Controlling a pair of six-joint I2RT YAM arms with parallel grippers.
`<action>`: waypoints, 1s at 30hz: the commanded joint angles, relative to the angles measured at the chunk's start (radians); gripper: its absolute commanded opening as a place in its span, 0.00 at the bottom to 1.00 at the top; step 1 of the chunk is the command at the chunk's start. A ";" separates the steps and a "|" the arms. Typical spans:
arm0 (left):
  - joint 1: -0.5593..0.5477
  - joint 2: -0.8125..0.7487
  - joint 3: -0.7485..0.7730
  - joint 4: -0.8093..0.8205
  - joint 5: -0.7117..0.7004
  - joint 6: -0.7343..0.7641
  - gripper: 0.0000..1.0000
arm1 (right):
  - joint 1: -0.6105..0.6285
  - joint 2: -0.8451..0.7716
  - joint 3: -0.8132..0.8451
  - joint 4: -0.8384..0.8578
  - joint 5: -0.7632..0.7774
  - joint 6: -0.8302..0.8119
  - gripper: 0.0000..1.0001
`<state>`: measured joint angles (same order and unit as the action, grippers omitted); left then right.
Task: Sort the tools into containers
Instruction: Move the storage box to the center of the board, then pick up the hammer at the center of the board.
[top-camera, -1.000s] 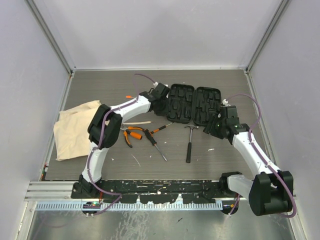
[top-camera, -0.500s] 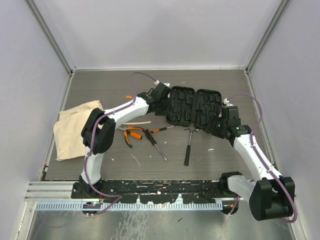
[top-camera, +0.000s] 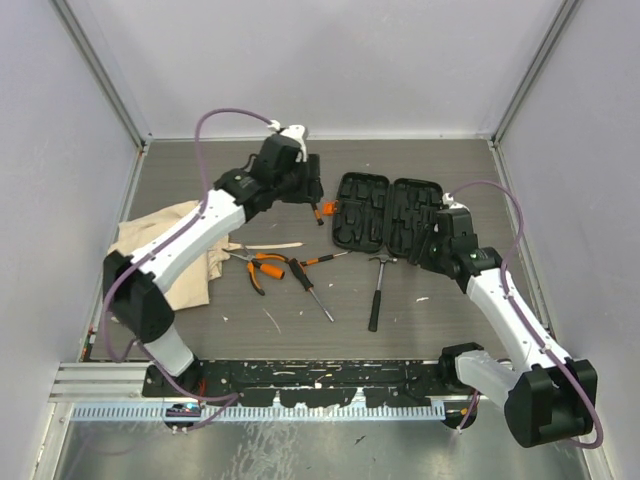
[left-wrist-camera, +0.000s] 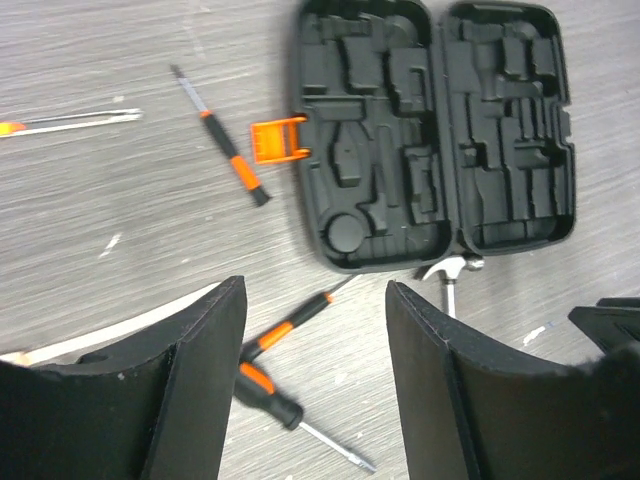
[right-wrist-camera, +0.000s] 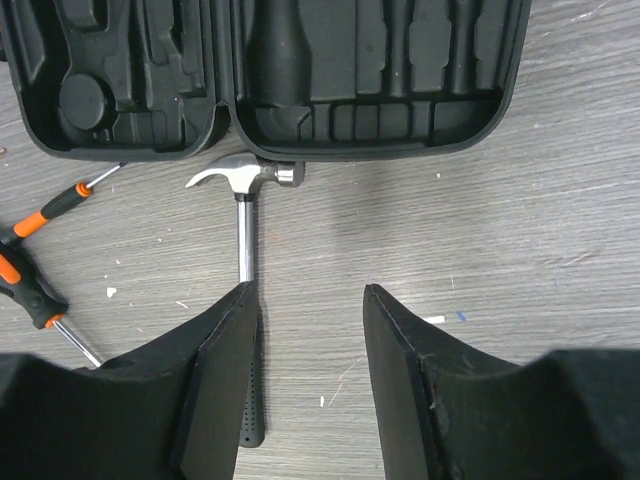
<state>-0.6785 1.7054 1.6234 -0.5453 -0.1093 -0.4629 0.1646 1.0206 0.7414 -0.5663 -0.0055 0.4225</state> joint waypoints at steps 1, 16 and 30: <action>0.058 -0.133 -0.081 -0.070 -0.040 0.066 0.60 | 0.057 -0.024 0.038 -0.028 0.126 0.072 0.52; 0.083 -0.361 -0.354 -0.108 -0.078 0.167 0.63 | 0.397 0.050 -0.048 -0.058 0.345 0.418 0.54; 0.083 -0.339 -0.343 -0.113 -0.007 0.163 0.63 | 0.588 0.258 -0.028 -0.106 0.398 0.603 0.55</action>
<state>-0.5957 1.3796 1.2659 -0.6724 -0.1356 -0.3130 0.7425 1.2667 0.6922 -0.6510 0.3447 0.9558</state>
